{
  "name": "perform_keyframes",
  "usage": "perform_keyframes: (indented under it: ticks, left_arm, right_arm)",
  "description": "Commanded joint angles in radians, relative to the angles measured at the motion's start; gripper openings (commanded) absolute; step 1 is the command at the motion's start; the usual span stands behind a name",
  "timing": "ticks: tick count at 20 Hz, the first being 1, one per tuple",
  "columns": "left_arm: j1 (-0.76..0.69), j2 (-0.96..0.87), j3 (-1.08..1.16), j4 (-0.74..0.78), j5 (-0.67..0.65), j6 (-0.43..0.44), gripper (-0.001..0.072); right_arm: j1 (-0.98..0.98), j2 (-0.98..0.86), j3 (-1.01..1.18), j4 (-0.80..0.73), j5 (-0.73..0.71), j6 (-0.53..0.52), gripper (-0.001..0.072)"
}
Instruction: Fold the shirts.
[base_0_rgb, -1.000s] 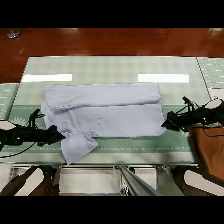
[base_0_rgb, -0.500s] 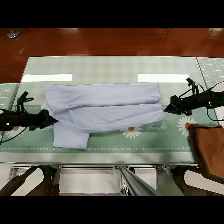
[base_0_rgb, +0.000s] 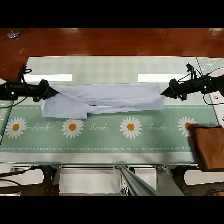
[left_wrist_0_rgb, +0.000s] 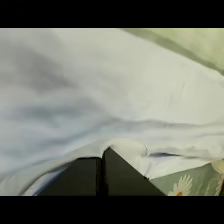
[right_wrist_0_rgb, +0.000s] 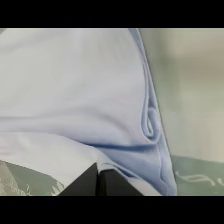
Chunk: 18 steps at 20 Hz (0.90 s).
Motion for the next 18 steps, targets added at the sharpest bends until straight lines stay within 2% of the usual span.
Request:
perform_keyframes:
  ticks: [1, 6, 11, 12, 13, 14, 15, 17, 18]
  left_arm:
    - [-0.004, -0.158, 0.212, 0.007, -0.036, -0.053, 0.0018]
    - [-0.003, -0.247, 0.323, 0.053, -0.033, -0.092, 0.0018]
    - [-0.003, -0.283, 0.324, 0.157, -0.051, -0.136, 0.0018]
    - [-0.005, -0.29, 0.324, 0.157, -0.07, -0.132, 0.0032]
    - [-0.008, -0.292, 0.325, 0.157, -0.094, -0.132, 0.0242]
    - [-0.007, -0.292, 0.332, 0.158, -0.14, -0.11, 0.0689]
    - [0.006, -0.292, 0.363, 0.187, -0.208, -0.105, 0.0697]
    - [0.061, -0.265, 0.437, 0.372, -0.311, -0.189, 0.0696]
    - [0.095, -0.221, 0.443, 0.458, -0.311, -0.226, 0.0696]
  right_arm:
    - [0.024, -0.105, 0.126, 0.031, -0.015, 0.001, 0.0025]
    - [0.027, -0.249, 0.308, 0.032, -0.016, 0.065, 0.0025]
    - [0.032, -0.329, 0.363, 0.089, -0.025, 0.073, 0.0026]
    - [0.038, -0.338, 0.363, 0.104, -0.032, 0.057, 0.0078]
    - [0.044, -0.343, 0.363, 0.116, -0.033, 0.054, 0.0409]
    - [0.043, -0.343, 0.366, 0.143, -0.02, 0.014, 0.0617]
    - [0.027, -0.342, 0.385, 0.155, 0.012, 0.003, 0.0619]
    - [-0.036, -0.342, 0.454, 0.148, 0.141, 0.023, 0.0619]
    - [-0.077, -0.332, 0.474, 0.126, 0.212, 0.023, 0.0619]
